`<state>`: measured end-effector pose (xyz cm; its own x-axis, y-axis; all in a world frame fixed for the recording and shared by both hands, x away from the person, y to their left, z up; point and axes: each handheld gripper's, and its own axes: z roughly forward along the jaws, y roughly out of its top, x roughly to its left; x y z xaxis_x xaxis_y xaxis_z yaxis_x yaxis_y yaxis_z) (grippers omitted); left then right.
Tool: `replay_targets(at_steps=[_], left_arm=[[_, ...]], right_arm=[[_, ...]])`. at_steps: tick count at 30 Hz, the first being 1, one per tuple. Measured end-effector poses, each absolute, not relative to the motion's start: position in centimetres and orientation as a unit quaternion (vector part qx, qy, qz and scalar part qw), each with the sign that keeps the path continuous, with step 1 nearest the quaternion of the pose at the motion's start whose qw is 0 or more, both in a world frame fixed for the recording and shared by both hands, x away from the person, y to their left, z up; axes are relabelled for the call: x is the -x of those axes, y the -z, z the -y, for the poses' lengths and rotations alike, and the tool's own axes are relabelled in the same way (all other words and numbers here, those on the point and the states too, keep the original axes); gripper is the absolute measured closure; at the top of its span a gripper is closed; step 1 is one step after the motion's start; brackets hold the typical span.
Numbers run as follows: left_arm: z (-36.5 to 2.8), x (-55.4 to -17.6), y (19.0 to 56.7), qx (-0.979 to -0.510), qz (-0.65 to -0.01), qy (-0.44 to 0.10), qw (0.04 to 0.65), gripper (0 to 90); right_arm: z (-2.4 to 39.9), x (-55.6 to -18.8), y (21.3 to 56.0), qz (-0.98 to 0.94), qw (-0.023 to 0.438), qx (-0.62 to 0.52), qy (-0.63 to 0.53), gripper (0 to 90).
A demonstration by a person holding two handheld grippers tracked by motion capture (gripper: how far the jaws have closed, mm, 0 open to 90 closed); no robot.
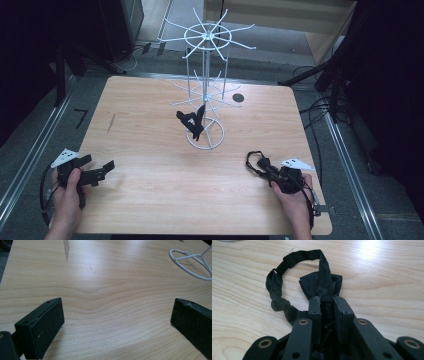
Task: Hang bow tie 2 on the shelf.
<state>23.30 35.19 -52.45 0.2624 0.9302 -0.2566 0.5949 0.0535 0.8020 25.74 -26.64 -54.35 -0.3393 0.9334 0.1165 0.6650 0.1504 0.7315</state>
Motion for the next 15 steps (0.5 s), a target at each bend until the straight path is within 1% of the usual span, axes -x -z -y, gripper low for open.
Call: replay_targets(at_steps=[5,10,15], left_arm=[[-35.2,-23.3,52.5,-0.660,-0.578,-0.190,0.441,0.0],[-35.2,-23.3,52.5,-0.660,-0.577,-0.191,0.441,0.0],[-35.2,-23.4,52.5,-0.662,-0.576,-0.191,0.440,0.0]], right_arm=[[25.5,-25.8,53.9,-0.733,0.203,-0.530,-0.375,78.6],[24.0,-25.3,52.4,-0.724,0.227,-0.507,-0.409,78.6],[23.0,-24.8,50.8,-0.712,0.236,-0.490,-0.443,78.6]])
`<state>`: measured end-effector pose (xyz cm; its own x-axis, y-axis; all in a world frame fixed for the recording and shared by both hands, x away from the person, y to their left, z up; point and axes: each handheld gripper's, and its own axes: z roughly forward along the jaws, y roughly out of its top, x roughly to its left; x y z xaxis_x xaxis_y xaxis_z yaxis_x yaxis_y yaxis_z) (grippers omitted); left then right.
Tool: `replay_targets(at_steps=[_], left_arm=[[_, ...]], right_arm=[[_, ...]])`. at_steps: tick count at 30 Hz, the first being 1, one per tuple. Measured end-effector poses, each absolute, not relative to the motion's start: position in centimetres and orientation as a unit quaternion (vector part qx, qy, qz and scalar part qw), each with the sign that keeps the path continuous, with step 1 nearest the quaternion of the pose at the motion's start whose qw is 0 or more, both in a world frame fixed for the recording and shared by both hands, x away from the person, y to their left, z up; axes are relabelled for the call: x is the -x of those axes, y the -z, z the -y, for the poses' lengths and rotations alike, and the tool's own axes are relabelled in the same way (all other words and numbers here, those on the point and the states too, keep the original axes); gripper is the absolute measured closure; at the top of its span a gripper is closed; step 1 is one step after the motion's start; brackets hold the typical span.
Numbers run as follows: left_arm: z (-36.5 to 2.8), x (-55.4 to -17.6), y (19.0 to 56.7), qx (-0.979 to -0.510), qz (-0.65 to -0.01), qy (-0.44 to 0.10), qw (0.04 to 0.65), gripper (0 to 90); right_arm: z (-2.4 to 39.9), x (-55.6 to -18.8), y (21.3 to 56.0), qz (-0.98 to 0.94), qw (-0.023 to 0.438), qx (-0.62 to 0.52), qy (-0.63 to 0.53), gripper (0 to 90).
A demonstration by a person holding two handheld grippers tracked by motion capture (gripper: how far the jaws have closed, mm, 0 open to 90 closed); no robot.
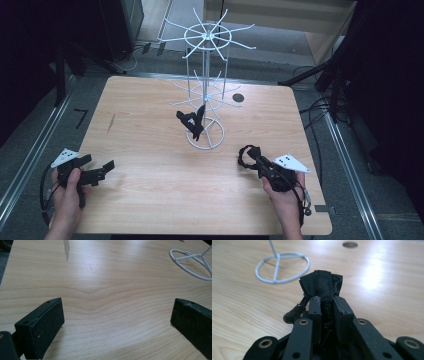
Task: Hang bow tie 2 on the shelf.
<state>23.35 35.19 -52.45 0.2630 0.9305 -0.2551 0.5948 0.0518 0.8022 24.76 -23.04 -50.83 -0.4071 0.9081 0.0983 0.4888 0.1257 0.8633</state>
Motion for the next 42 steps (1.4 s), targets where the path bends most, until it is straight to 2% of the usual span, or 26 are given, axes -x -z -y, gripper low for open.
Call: replay_targets(at_steps=[24,42], left_arm=[[-35.2,-23.3,52.5,-0.662,-0.576,-0.192,0.439,0.0],[-35.1,-23.3,52.5,-0.662,-0.576,-0.193,0.440,0.0]], right_arm=[[20.2,-23.4,45.8,-0.689,0.269,-0.435,-0.514,78.5],[18.0,-22.8,43.4,-0.675,0.279,-0.405,-0.550,78.5]])
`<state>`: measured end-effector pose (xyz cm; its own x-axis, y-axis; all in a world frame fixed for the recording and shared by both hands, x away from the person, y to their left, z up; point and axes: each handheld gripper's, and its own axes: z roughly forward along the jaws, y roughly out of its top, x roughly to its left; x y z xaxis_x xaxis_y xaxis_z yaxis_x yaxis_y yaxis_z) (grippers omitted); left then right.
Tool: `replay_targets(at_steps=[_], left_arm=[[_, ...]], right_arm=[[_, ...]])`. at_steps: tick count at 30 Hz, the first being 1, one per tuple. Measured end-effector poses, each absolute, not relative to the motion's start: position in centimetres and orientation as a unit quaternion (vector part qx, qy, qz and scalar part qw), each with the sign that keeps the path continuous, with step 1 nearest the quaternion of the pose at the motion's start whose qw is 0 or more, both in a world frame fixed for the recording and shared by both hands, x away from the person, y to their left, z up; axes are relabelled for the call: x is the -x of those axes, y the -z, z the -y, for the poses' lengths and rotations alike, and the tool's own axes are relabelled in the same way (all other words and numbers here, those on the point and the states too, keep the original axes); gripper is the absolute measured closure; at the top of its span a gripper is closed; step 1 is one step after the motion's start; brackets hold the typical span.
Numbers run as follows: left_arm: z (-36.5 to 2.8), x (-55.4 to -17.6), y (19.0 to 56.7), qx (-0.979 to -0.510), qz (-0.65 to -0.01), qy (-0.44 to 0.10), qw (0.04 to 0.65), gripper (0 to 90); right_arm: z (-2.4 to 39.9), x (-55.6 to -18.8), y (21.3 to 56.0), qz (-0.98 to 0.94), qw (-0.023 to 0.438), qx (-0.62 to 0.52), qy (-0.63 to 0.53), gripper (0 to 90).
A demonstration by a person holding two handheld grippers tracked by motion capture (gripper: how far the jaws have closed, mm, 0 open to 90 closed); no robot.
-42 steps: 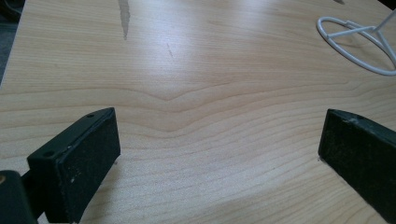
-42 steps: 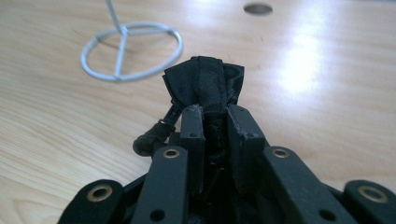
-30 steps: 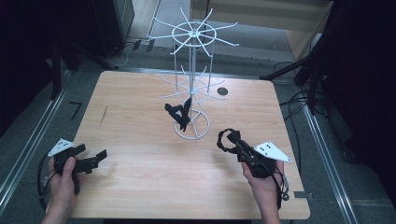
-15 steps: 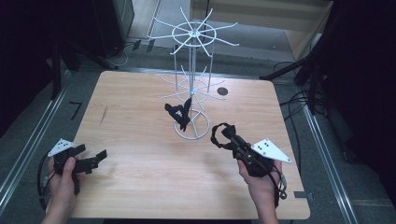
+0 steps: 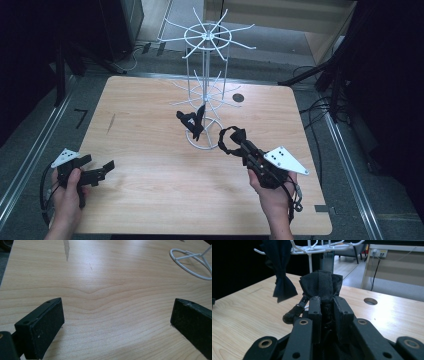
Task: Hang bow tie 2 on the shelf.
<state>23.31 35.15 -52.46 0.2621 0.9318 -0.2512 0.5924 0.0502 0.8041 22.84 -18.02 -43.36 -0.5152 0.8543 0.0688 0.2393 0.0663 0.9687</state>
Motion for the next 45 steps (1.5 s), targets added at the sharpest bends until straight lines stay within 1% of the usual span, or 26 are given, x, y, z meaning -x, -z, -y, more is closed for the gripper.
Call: replay_targets(at_steps=[31,45], left_arm=[[-35.2,-23.3,52.5,-0.661,-0.576,-0.192,0.440,0.0],[-35.2,-23.3,52.5,-0.662,-0.576,-0.192,0.439,0.0]], right_arm=[[16.5,-21.4,40.6,-0.663,0.288,-0.361,-0.589,78.4],[15.9,-21.7,39.7,-0.663,0.289,-0.351,-0.595,78.4]])
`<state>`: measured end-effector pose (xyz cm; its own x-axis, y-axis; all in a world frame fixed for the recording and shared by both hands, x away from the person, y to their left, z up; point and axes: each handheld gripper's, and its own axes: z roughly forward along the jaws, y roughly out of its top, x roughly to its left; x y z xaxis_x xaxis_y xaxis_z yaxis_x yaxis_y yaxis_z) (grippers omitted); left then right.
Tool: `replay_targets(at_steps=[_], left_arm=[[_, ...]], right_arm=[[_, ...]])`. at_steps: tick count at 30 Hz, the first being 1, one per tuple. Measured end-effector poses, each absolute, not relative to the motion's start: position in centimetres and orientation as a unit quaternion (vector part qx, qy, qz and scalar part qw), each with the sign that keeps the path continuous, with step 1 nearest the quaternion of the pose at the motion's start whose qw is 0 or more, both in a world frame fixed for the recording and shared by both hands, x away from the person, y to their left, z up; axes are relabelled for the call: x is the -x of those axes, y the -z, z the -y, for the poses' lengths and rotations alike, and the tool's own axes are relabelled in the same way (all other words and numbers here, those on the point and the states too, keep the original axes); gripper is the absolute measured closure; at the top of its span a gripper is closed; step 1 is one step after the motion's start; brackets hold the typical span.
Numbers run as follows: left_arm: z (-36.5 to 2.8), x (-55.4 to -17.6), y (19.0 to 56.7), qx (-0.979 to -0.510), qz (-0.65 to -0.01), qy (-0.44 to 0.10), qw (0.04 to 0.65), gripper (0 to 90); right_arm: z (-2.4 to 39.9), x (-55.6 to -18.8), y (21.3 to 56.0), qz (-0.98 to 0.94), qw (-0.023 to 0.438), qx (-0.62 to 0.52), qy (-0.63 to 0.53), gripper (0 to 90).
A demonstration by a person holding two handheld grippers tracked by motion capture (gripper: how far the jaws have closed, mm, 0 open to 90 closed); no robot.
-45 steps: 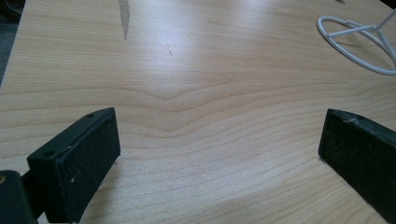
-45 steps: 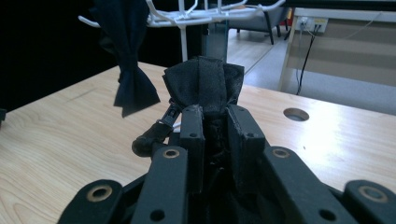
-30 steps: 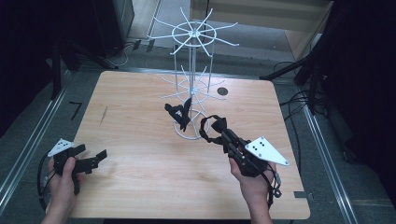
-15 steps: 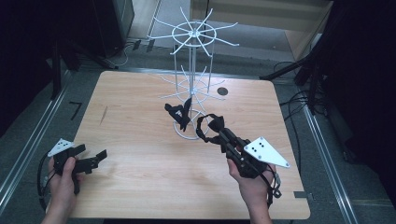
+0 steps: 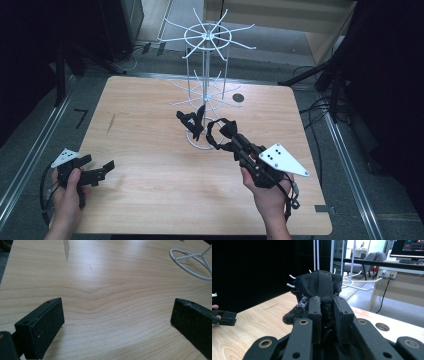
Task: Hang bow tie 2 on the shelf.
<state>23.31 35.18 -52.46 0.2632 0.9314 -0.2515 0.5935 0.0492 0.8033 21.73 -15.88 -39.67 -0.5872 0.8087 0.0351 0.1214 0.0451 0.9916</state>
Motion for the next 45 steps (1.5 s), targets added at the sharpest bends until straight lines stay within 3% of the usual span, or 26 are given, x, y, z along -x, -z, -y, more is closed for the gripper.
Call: replay_targets(at_steps=[45], left_arm=[[-35.2,-23.3,52.4,-0.662,-0.575,-0.190,0.441,0.0]], right_arm=[[13.9,-26.5,43.3,-0.665,0.265,-0.402,-0.572,78.3]])
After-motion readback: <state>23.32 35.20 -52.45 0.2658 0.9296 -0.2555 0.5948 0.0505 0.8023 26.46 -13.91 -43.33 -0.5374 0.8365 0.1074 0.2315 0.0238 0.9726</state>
